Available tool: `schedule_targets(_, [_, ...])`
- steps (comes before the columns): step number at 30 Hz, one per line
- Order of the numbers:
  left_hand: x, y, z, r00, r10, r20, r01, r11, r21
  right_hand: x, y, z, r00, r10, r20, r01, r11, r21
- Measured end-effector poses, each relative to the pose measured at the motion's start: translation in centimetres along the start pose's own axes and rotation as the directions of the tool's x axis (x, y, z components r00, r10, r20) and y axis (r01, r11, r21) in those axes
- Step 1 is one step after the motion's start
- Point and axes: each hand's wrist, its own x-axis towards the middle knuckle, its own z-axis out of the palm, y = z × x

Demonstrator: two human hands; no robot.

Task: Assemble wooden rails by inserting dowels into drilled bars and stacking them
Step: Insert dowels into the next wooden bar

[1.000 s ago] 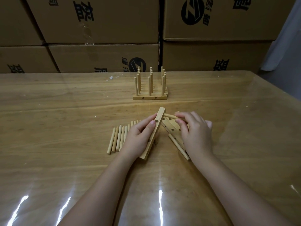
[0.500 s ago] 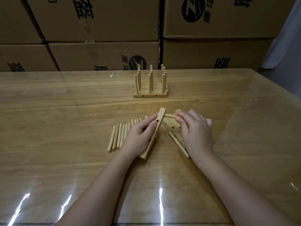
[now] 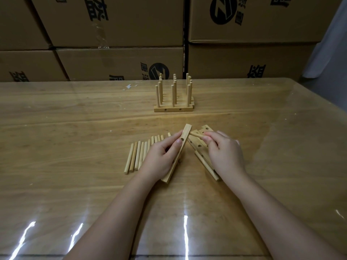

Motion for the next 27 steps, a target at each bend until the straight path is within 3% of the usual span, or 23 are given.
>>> schedule_targets(4, [0.1,-0.1,0.1,1.0,0.017,-0.024,-0.017,1.0,0.007,0.0,-0.3,0.2,0.999,-0.032,-0.027,0.033,0.999,0.019])
schedule_targets(8, [0.1,0.0,0.3,0.996,0.059,-0.062,-0.054,0.996,0.07,0.1,-0.2,0.0,0.996,-0.083,-0.027,0.08,0.993,-0.091])
schedule_targets(13, [0.1,0.1,-0.4,1.0,-0.012,-0.019,0.01,0.993,-0.118,-0.1,-0.1,-0.2,0.983,-0.185,-0.01,0.177,0.953,-0.245])
schedule_targets(16, [-0.1,0.3,-0.5,0.999,0.009,0.053,-0.004,0.996,-0.093,-0.3,-0.4,0.1,0.965,-0.259,-0.045,0.225,0.904,-0.363])
schedule_targets(27, [-0.1,0.7,-0.6,0.993,-0.029,0.117,0.051,0.979,-0.197,-0.6,-0.4,-0.1,0.974,-0.224,0.017,0.221,0.94,-0.26])
